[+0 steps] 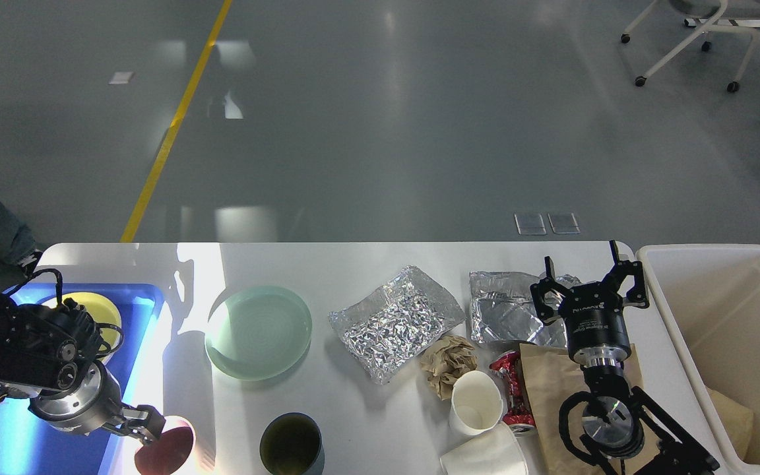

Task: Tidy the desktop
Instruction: 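Close the left gripper on the pink cup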

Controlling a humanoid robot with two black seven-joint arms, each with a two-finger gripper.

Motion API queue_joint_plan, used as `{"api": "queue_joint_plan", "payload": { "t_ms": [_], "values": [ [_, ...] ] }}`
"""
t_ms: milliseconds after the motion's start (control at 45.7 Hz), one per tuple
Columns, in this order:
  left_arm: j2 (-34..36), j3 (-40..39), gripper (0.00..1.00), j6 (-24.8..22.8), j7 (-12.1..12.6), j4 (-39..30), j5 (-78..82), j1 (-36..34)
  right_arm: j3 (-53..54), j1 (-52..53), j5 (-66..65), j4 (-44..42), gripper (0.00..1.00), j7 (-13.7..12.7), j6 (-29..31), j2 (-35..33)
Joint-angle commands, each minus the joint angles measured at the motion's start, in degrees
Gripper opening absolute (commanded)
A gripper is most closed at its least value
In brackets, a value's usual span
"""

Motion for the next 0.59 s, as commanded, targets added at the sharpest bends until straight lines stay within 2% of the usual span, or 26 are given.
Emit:
{"api": "queue_joint_plan", "payload": {
  "t_ms": [0, 241, 438, 569],
  "values": [
    [-0.19, -1.68, 0.76, 0.1, 0.0, 1.03, 0.33, 1.73, 0.0, 0.08, -0.02, -0.07, 1.0, 0.01, -0.01, 0.0],
    [-0.28, -2.82, 0.74, 0.01, 0.0, 1.03, -0.11, 2.17, -0.09, 0.08, -0.02, -0.07, 1.0, 0.01, -0.01, 0.0],
    [-0.81, -4.67, 0.61, 0.01, 0.0, 2.61, -1.16, 4.28, -0.09, -0.01, -0.02, 0.02, 1.0, 0.01, 0.08, 0.0],
    [-1.25, -5.28, 0.45, 0.01, 0.08, 3.14, -1.69, 5.42, 0.0, -0.01, -0.02, -0.07, 1.0, 0.01, 0.08, 0.0]
  ]
}}
